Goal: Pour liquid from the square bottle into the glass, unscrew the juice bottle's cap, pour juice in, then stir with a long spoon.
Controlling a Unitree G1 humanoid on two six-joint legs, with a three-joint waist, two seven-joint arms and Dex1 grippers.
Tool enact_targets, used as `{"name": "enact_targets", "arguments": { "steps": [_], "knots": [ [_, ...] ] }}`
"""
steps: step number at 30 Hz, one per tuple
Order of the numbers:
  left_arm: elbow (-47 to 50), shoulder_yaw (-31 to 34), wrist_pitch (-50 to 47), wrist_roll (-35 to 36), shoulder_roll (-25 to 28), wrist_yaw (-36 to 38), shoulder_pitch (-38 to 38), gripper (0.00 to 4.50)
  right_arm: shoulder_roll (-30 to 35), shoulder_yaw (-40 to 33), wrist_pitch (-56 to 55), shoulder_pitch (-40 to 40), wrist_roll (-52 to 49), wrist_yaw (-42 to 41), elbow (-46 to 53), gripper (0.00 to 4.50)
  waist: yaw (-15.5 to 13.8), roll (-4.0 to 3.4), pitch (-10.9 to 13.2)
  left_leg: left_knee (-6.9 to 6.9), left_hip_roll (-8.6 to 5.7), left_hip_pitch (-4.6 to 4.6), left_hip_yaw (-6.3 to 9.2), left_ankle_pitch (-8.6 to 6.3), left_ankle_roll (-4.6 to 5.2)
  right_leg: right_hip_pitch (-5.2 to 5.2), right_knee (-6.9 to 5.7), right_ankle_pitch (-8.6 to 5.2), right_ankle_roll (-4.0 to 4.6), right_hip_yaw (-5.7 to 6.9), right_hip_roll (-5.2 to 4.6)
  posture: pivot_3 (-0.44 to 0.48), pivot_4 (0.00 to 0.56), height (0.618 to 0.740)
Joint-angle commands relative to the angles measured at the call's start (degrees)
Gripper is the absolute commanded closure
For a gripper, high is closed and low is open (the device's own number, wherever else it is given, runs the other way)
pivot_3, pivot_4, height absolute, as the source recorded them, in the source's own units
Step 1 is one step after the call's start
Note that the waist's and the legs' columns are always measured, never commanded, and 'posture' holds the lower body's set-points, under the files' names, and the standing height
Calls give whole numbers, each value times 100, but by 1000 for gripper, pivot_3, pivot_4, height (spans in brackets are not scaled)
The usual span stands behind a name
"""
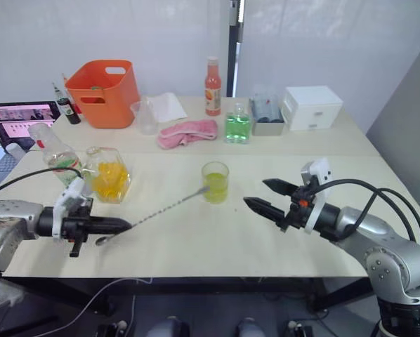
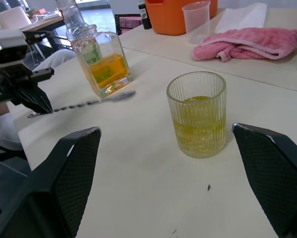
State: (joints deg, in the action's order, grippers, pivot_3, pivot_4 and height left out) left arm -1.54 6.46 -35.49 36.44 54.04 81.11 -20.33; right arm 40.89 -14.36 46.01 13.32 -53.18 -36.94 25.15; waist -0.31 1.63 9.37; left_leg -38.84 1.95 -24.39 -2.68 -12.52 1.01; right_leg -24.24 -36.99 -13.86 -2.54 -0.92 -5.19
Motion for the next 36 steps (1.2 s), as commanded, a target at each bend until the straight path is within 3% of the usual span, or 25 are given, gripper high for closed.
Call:
{"name": "enact_targets", "arguments": {
  "steps": [1, 7, 13, 21, 36],
  "knots": [
    [580, 498, -857, 948, -304, -504, -132, 4465, -162, -100, 200, -23, -506, 84, 215, 0, 0, 0, 0, -1, 0, 0, 3, 0, 0, 1, 0, 0, -1, 0, -1, 0, 150, 715],
    [1205, 981, -1678, 2074, -1150, -1660, -176, 4465, -1396, 451, 430, 565, -1612, 1260, 562, 0, 75, 3, 1, -7, 1, 3, 49, 1, 0, 2, -11, 1, -1, -2, 5, 0, 150, 715],
    [1801, 967, -1815, 2437, -1535, -2315, 56, 4465, -2692, 608, 312, 1336, -2494, 3044, 148, 0, 116, 2, 1, -2, 0, 6, 59, 1, -1, 1, -16, 1, 1, -3, 4, 0, 150, 715],
    [1945, 933, -1764, 2570, -1558, -2549, 151, 4465, -2606, 619, 345, 1585, -3268, 3518, 97, 0, 80, 2, 1, -4, -6, 6, 61, 1, -1, 6, -12, 2, 0, -1, 1, 0, 150, 715],
    [2047, 828, -1759, 2583, -1513, -2632, 69, 4465, -2462, 802, 226, 1599, -3496, 3695, 153, 0, 103, 2, 1, -2, -5, 5, 60, 1, -1, 4, -10, 1, 1, -1, 5, 0, 150, 715]
  ]
}}
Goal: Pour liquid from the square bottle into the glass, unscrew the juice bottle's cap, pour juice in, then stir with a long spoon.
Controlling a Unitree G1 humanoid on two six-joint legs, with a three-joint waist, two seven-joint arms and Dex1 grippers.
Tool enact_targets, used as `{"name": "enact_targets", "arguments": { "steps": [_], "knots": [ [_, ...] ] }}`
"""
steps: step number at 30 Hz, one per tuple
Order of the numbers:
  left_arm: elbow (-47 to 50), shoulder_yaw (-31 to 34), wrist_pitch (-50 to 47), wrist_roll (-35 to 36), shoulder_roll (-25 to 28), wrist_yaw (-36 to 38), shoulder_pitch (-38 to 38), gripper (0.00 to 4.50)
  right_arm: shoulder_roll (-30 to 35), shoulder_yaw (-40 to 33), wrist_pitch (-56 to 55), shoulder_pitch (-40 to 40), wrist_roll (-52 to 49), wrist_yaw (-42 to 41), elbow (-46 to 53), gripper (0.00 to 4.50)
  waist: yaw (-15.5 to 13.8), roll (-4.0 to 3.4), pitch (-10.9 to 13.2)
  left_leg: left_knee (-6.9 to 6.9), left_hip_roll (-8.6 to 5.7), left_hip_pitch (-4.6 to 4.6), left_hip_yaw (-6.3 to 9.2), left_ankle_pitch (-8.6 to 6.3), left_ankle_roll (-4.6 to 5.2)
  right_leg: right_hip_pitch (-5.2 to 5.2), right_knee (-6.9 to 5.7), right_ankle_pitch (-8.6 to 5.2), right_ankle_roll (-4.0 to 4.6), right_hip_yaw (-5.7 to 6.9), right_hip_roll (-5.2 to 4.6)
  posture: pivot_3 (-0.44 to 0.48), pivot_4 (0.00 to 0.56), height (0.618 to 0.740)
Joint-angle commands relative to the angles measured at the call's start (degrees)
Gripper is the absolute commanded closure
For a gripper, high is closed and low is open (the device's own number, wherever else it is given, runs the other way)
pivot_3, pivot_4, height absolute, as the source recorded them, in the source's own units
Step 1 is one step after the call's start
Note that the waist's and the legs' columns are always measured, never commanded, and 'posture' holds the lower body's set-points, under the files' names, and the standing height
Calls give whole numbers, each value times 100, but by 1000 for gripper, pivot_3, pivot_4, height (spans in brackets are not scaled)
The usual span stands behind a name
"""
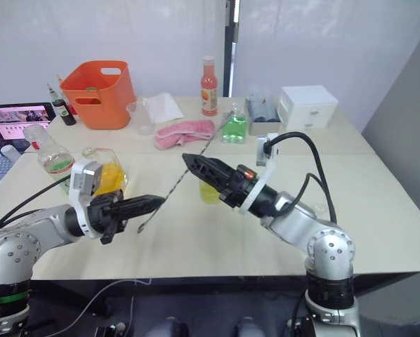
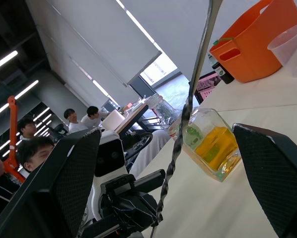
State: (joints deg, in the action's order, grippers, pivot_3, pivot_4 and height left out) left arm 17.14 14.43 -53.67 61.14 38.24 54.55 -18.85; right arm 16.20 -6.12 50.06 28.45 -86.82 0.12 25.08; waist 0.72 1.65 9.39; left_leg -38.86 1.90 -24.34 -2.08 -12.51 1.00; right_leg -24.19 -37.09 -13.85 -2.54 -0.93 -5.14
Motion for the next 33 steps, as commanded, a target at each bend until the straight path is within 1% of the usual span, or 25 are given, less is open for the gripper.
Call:
{"name": "enact_targets", "arguments": {
  "steps": [1, 3, 4, 6, 16, 17, 21, 25, 28, 31, 33],
  "knots": [
    [173, 32, 66, 103, 73, 30, -77, 4465, 2, -11, -189, 89, -122, -14, 155, 0, -1, 0, 0, 0, 0, 0, 0, 0, 0, 0, 0, 0, 0, 0, 0, 0, 150, 715],
    [166, 36, 73, 98, 78, 30, -76, 4465, 3, 10, -219, 92, -116, -12, 149, 0, -2, 0, 0, 0, 0, 0, 0, 0, 0, 0, 1, 0, 0, 0, -1, 0, 150, 715],
    [164, 36, 79, 90, 85, 36, -73, 4488, 6, 23, -236, 95, -114, -13, 147, 260, -2, 0, 0, 0, 0, 0, 0, 0, 0, 0, 1, 0, 0, 0, -1, 0, 150, 715],
    [157, 34, 87, 73, 102, 54, -67, 4500, -8, 42, -278, 109, -111, -9, 133, 839, -2, 0, 0, 0, 0, -1, 0, 0, 0, 0, 1, 0, 0, 0, -1, 0, 150, 715],
    [159, 8, 108, 13, 148, 90, -39, 4500, -7, 84, -369, 164, -135, 3, 115, 4313, -2, 0, 0, 0, 0, -1, 0, 0, 0, 0, 1, 0, 0, 0, -1, 0, 150, 715],
    [150, 1, 114, 3, 149, 97, -44, 4500, -11, 84, -374, 171, -139, 11, 113, 4473, -1, 0, 0, 0, 0, -1, 0, 0, 0, 0, 2, 0, 0, 0, -1, 0, 150, 715],
    [165, -52, 142, -80, 210, 134, -13, 4500, -2, 87, -382, 177, -157, 73, 138, 4473, -3, 0, 0, 1, 0, -1, 0, 0, 0, -1, 2, 0, 0, 0, -1, 0, 150, 715],
    [130, -154, 176, -237, 277, -14, -35, 4500, 12, 80, -395, 168, -119, 88, 127, 4473, -2, 0, 0, 2, 0, -2, -1, 0, 0, -2, 3, 0, 1, 0, -1, 0, 150, 715],
    [71, -159, 119, -194, 291, -80, -106, 4500, 34, 72, -417, 154, -55, 139, 125, 4473, -5, 0, 0, 2, 0, -2, 0, 0, 0, -2, 3, -1, 1, 0, -2, 0, 150, 715],
    [37, -144, 145, -200, 268, -140, -151, 3572, 53, 55, -441, 148, 6, 185, 117, 4500, -2, 0, 0, 2, 0, -2, 0, 0, 0, -2, 4, -1, 1, 0, -1, 0, 150, 715],
    [40, -138, 199, -246, 249, -163, -154, 2877, 74, 49, -462, 145, 55, 212, 118, 4500, 0, 0, 0, 3, 1, -2, 0, 0, 0, -3, 4, -1, 1, 0, -1, 0, 150, 715]
  ]
}}
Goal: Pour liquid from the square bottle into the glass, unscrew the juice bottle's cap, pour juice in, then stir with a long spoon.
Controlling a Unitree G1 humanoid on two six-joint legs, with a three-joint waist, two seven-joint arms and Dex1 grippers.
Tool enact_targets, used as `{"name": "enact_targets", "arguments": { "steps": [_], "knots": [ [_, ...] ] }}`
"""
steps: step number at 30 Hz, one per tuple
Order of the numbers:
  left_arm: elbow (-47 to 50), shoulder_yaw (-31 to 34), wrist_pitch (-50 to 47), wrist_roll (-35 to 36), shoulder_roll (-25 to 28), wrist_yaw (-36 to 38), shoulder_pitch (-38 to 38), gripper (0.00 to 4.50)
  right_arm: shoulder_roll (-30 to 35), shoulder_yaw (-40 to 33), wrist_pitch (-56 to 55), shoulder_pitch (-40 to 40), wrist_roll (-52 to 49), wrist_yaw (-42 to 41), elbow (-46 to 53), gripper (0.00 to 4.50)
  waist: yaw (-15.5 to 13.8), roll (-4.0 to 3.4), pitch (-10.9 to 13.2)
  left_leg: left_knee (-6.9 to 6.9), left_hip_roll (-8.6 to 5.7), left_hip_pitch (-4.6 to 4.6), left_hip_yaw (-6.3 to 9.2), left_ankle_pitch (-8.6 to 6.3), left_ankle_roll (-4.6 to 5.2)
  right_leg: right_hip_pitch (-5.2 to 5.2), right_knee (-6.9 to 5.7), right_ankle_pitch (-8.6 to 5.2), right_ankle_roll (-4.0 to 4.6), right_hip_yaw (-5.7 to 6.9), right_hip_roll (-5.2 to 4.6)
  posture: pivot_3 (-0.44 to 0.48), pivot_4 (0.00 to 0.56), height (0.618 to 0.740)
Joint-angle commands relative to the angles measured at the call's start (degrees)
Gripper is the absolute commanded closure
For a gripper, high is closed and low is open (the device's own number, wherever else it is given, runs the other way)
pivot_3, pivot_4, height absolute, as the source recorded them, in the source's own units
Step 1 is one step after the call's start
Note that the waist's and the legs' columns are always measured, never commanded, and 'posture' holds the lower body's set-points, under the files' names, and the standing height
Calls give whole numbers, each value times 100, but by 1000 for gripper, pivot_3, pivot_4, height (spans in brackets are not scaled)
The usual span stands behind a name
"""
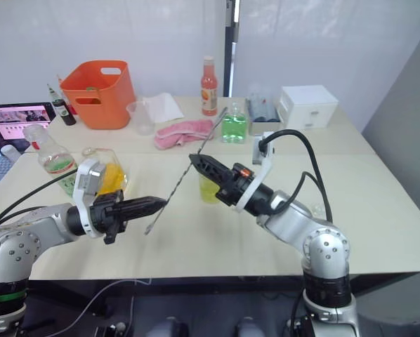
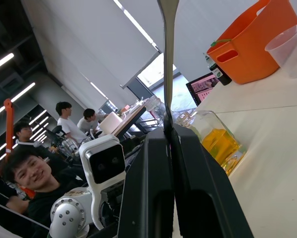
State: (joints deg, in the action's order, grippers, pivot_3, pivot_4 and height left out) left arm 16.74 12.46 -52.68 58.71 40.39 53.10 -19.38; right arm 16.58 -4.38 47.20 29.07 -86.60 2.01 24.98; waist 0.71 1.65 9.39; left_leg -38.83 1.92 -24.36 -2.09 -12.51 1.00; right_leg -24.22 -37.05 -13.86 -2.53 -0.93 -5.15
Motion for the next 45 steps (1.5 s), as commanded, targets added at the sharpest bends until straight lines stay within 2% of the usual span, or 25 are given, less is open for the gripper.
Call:
{"name": "enact_targets", "arguments": {
  "steps": [1, 4, 7, 9, 12, 18, 22, 26, 31, 40, 45],
  "knots": [
    [84, 37, 145, -68, 50, 2, -97, 2567, 46, -134, -199, 94, 75, 37, 117, 4500, 0, 0, 0, 0, 0, 0, 0, 0, 0, 0, 0, 0, 0, 0, 0, 0, 150, 715],
    [97, 42, 249, -191, 41, -22, -71, 1577, 96, -150, -265, 129, 218, 45, 102, 4500, -3, 0, 0, 0, -1, -1, -1, 0, 0, 0, 2, 0, 0, 0, -1, 0, 150, 715],
    [94, -16, 643, -677, 82, -32, 47, 524, 265, -276, -304, 346, 408, -48, -23, 4500, 0, -1, 1, 0, -1, -1, -2, 0, 0, 0, 2, 0, 0, 0, -1, 0, 150, 715],
    [82, -95, 977, -1080, 100, -41, 134, 46, 451, -391, -308, 585, 551, -150, -147, 4500, 0, -1, 1, 1, -1, -1, -4, 0, 0, -2, 2, 0, 0, -1, 0, 0, 150, 715],
    [110, -197, 1394, -1486, 38, -64, 230, 46, 724, -530, -295, 1030, 755, -324, -374, 4500, -3, -3, 2, 6, 0, -1, -12, 0, 0, -2, 5, 0, 1, -1, 0, 0, 150, 715],
    [189, -352, 2085, -2097, -179, -236, 343, 46, 1304, -327, -382, 1941, 2044, -952, -978, 4500, -3, -4, 4, 9, 0, -8, -34, 0, 0, -5, 14, 0, 1, 1, -3, 0, 150, 715],
    [138, -297, 2788, -2443, -560, -451, 456, 46, 1267, -85, -560, 2224, 2897, -1254, -1335, 4500, -4, -3, 4, 9, -1, -12, -43, 0, 0, -9, 15, 1, 1, 0, -4, 0, 150, 715],
    [205, -233, 2867, -2378, -661, -450, 493, 46, 1119, 134, -709, 2283, 3560, -1557, -1574, 4500, -2, -4, 4, 8, 1, -21, -43, 0, 0, -15, 13, 2, 1, 2, -4, 0, 150, 715],
    [352, -140, 2711, -2112, -513, -280, 535, 46, 1008, 319, -803, 2357, 4183, -1949, -1795, 4500, -2, -4, 4, 7, 2, -26, -40, 0, 0, -17, 13, 2, 0, 3, -7, 0, 150, 715],
    [343, -49, 2711, -2119, -328, -201, 656, 46, 526, 534, -962, 2630, 5002, -2472, -2404, 4500, 4, -4, 4, 7, 1, -23, -38, 0, 0, -17, 11, 2, 0, 6, -4, 0, 150, 715],
    [378, -53, 2713, -2117, -316, -193, 704, 46, 537, 760, -1259, 2712, 5632, -2858, -2718, 4500, -4, -5, 4, 7, 0, -25, -38, 0, 0, -17, 11, 2, 0, 7, -7, 0, 150, 715]
  ]
}}
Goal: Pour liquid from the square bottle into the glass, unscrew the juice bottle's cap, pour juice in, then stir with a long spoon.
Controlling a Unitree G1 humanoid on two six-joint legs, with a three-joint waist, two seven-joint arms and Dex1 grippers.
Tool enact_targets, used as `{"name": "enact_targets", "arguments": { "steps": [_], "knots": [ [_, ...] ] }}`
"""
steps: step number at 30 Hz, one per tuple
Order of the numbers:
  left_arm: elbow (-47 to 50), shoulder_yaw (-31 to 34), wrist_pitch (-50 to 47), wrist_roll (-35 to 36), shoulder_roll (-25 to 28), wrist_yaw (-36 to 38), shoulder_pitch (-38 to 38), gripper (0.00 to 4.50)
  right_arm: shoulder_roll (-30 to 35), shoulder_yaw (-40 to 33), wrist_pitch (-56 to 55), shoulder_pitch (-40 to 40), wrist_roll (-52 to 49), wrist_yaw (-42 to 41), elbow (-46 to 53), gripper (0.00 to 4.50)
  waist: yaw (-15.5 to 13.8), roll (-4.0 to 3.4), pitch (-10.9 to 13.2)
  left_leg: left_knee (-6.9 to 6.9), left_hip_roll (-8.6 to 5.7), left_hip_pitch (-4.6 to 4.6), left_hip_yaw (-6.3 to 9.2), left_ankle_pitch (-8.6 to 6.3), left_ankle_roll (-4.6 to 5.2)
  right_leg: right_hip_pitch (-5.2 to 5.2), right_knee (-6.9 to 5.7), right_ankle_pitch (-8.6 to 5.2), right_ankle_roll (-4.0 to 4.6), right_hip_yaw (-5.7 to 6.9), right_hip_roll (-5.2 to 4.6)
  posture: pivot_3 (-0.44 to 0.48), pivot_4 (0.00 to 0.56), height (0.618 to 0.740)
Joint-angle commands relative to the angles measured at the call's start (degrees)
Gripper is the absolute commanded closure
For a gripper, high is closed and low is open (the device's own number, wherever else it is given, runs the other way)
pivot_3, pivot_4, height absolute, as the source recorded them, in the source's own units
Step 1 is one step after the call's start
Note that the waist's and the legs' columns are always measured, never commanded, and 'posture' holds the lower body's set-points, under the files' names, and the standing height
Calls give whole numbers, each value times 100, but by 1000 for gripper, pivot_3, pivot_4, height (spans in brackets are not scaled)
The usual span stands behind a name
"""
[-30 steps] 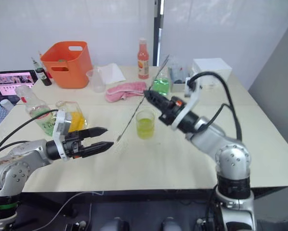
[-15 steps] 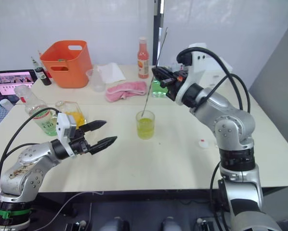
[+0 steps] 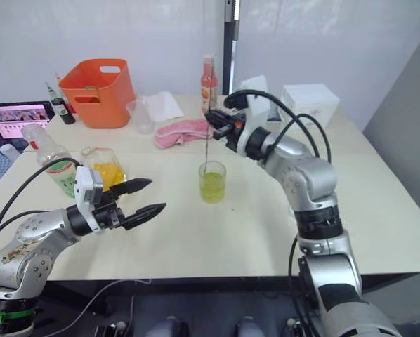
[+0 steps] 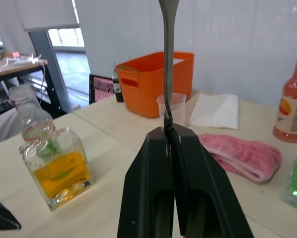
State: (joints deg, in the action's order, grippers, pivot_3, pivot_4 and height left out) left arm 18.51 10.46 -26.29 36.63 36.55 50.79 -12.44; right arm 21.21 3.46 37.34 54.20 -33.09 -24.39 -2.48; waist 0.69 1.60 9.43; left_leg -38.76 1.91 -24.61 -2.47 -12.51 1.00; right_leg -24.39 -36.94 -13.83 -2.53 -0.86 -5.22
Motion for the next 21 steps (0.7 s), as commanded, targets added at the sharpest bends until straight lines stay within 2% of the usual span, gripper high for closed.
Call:
{"name": "enact_targets", "arguments": {
  "steps": [1, 7, 12, 18, 21],
  "knots": [
    [206, 145, 75, 99, 68, 38, 14, 46, 130, 36, -289, 195, 402, -314, -2, 4500, -3, 0, 0, 0, 0, -1, 0, 0, 0, 0, 0, 0, 0, 1, 0, 0, 150, 715],
    [241, 149, 96, 121, 55, 44, 35, 46, 409, 182, -151, 169, 816, -743, 79, 4500, 6, 0, 0, 1, 0, 0, 1, 0, 0, -1, 0, 0, 0, 2, 2, 0, 150, 715],
    [301, 239, 9, 180, 230, 64, -32, 46, 544, 80, 348, 174, 685, -928, 442, 4500, 4, 0, 1, 1, 1, 0, 3, 0, 0, -1, 0, 0, 0, 2, 1, 0, 150, 715],
    [293, 264, -15, 230, 332, 45, -73, 46, 180, -148, 769, 151, 448, -804, 580, 4500, 5, -1, 1, 1, 1, 1, 4, 0, 0, -1, -1, 0, 1, 2, 2, 0, 150, 715],
    [288, 262, -12, 235, 347, 42, -87, 46, -206, -365, 698, 212, 332, -633, 405, 4500, 5, -1, 1, 1, 1, 1, 3, 0, 0, -2, -3, 0, 0, 2, 3, 0, 150, 715]
  ]
}}
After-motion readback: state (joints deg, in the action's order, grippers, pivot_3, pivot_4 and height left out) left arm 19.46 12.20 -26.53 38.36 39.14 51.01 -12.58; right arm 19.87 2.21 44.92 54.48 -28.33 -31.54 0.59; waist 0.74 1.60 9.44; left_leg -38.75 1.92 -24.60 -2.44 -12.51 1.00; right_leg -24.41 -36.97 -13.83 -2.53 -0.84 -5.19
